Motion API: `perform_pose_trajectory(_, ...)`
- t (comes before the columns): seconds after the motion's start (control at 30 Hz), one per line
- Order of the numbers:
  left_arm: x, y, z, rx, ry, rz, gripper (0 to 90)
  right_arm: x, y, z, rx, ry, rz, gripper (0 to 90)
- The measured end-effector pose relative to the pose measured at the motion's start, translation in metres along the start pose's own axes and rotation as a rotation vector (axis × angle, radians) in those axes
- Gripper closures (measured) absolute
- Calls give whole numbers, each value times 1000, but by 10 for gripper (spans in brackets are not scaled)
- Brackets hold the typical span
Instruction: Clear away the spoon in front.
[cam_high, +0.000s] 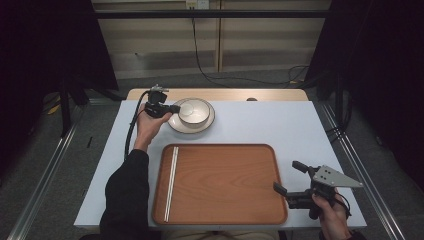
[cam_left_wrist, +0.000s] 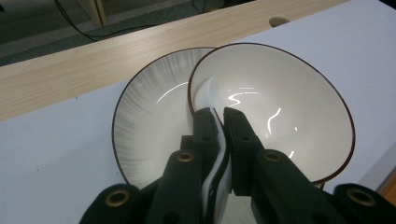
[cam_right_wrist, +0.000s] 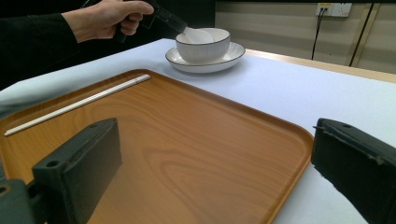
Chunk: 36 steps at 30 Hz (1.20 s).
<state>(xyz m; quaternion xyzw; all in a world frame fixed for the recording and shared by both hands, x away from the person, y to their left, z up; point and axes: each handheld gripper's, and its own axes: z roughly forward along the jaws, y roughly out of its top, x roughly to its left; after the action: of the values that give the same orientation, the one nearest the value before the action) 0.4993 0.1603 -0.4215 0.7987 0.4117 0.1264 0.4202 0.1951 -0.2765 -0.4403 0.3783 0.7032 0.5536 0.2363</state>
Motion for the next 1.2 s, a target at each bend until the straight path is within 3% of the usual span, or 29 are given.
perform_pose_trajectory(0.23, -4, -4, -2, -26, 15, -33, 847, 0, 0, 0, 0, 1, 0, 14)
perform_pose_trajectory(0.73, -14, -4, -14, -105, 36, -41, 847, 0, 0, -1, 1, 1, -1, 14)
perform_pose_trajectory(0.87, -18, -2, -17, -93, 48, 1, 847, 0, 0, -1, 0, 1, 1, 14)
perform_pose_trajectory(1.0, -22, -4, -21, -130, 31, -6, 847, 0, 0, -1, 0, 3, 0, 14)
perform_pose_trajectory(1.2, -32, -4, -30, -147, 28, 15, 847, 0, 0, 0, -2, 2, 0, 14)
